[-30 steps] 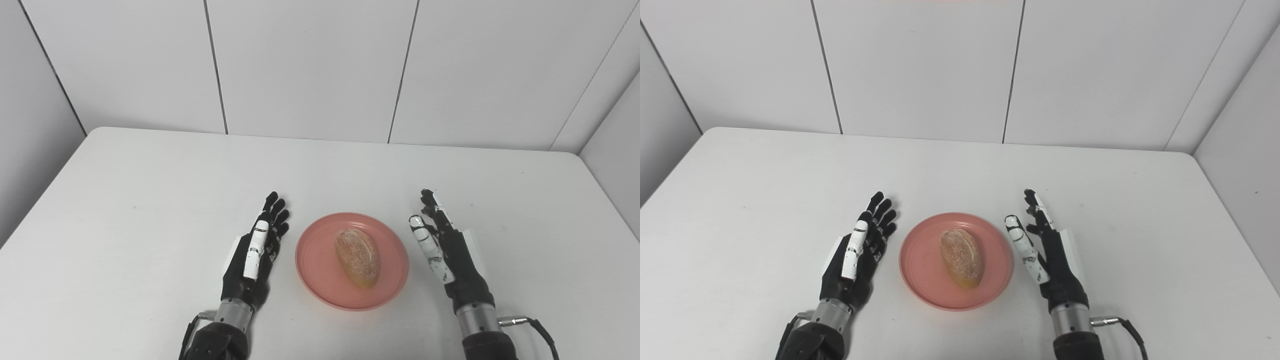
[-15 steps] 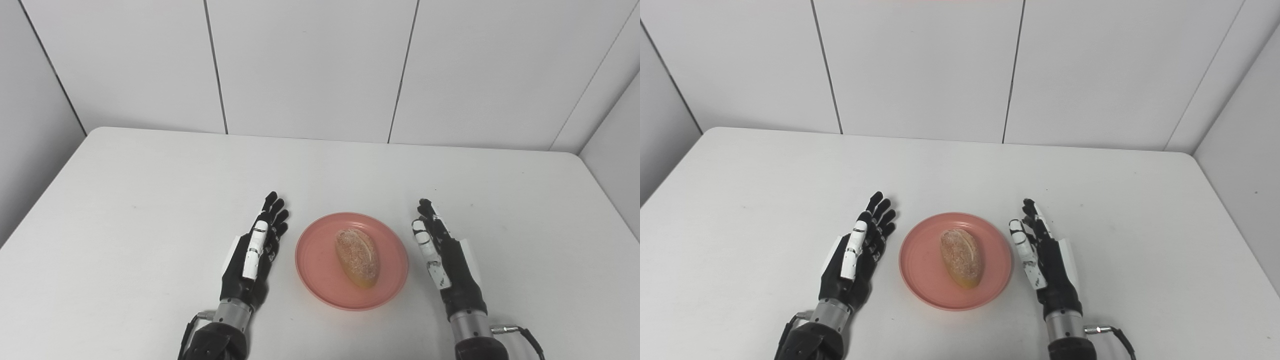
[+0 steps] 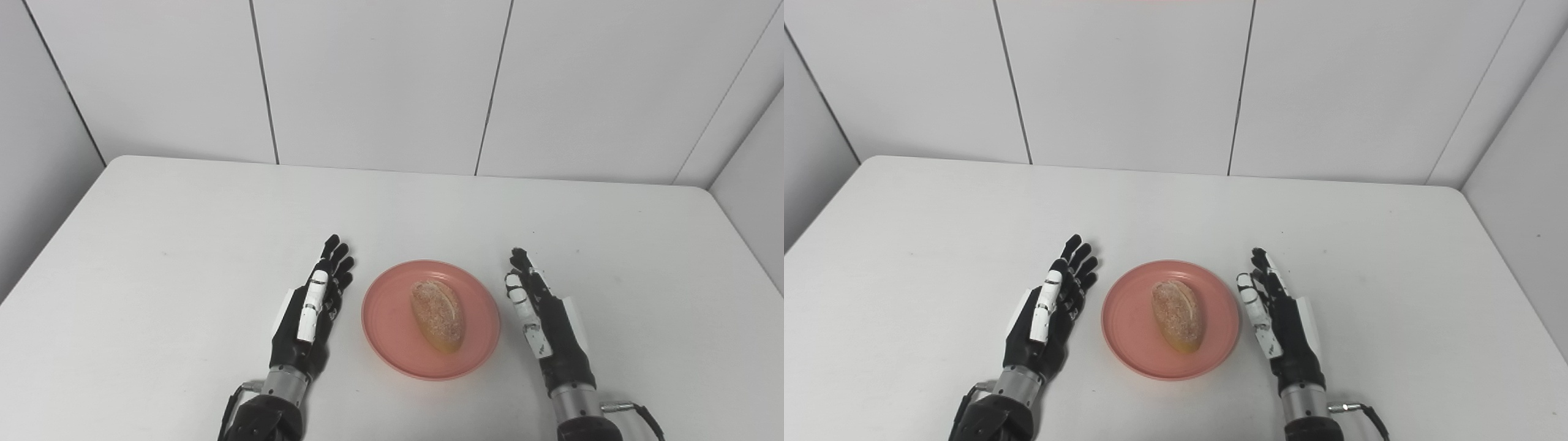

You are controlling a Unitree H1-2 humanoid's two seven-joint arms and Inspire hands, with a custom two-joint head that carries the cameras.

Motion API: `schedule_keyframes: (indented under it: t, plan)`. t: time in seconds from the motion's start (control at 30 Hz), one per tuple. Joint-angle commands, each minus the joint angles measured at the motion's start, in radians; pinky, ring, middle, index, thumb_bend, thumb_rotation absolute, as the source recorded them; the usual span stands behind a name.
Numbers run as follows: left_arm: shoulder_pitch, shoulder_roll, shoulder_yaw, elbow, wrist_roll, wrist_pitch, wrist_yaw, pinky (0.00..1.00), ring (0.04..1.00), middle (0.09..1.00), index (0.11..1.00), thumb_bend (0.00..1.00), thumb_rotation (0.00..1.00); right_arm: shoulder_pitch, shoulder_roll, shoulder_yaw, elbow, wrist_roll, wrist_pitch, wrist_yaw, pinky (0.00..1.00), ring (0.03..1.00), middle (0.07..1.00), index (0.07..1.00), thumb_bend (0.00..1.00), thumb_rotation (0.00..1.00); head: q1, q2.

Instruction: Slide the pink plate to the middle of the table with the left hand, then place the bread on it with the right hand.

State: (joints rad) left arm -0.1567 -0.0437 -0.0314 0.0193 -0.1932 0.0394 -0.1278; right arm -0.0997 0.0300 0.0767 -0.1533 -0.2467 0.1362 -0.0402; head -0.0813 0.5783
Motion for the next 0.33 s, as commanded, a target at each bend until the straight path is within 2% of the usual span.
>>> schedule_keyframes:
  t: [0.0, 0.3]
  plan:
    - [0.009, 0.003, 0.000, 0.008, 0.008, 0.005, 0.002, 1.00, 0.979, 0.991, 0.980, 0.48, 1.00, -0.010, -0.003, 0.002, -0.022, 0.002, -0.062, -0.012, 0.84, 0.913, 0.930, 0.922, 0.36, 1.00, 0.001, 0.001]
    - [0.012, 0.003, 0.000, -0.002, -0.002, 0.006, -0.004, 1.00, 0.982, 0.994, 0.985, 0.47, 1.00, -0.007, -0.006, 0.007, -0.036, -0.001, -0.067, -0.013, 0.84, 0.913, 0.929, 0.922, 0.35, 1.00, 0.001, 0.010]
